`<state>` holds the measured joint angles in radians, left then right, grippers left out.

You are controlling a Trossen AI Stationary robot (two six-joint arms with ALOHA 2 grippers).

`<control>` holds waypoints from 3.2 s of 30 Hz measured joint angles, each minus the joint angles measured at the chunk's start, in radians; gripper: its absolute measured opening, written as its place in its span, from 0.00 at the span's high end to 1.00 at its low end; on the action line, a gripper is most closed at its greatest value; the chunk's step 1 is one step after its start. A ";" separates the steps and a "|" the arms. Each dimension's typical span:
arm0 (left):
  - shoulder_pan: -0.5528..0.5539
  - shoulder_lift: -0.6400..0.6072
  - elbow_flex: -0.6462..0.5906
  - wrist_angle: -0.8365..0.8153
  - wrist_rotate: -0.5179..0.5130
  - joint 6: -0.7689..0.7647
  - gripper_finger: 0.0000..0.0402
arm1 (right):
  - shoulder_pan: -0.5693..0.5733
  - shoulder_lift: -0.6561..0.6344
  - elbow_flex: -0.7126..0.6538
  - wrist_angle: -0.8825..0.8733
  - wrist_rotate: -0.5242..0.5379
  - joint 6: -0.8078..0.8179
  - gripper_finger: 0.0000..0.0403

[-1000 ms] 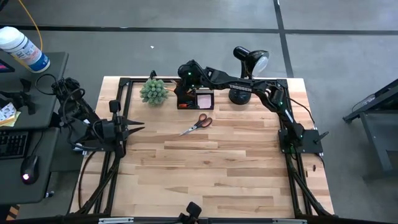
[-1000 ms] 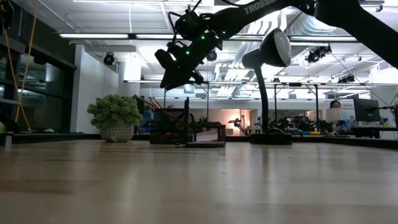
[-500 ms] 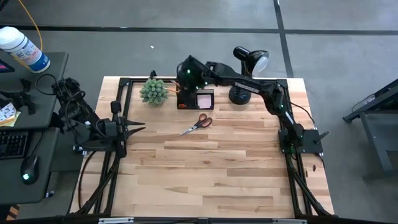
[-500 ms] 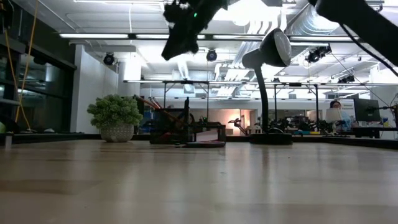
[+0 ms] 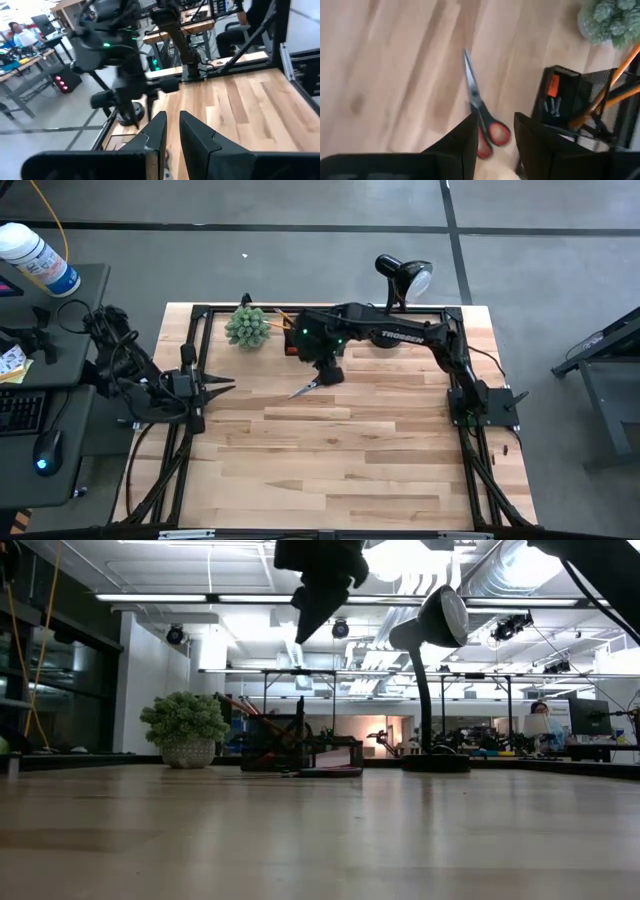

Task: Pick and place office supplies into organizer
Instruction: Put the black scissor into the black desk organizer

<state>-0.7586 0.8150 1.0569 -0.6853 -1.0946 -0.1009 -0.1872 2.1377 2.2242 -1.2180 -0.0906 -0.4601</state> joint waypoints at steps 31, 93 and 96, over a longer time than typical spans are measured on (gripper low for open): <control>0.492 0.070 0.000 -0.187 0.414 -0.167 0.90 | 0.022 -0.026 -0.300 -0.156 -0.138 -0.047 0.88; 1.073 1.306 0.691 -0.224 0.906 -0.008 0.49 | 0.613 -0.687 -1.117 0.615 0.304 0.970 0.99; 1.073 1.332 0.698 -0.240 0.930 -0.050 0.50 | 0.613 -0.687 -1.117 0.620 0.305 0.980 0.99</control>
<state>0.3141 2.1472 1.7546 -0.9257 -0.1642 -0.1505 0.4255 1.4509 1.1076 -0.5975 0.2146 0.5201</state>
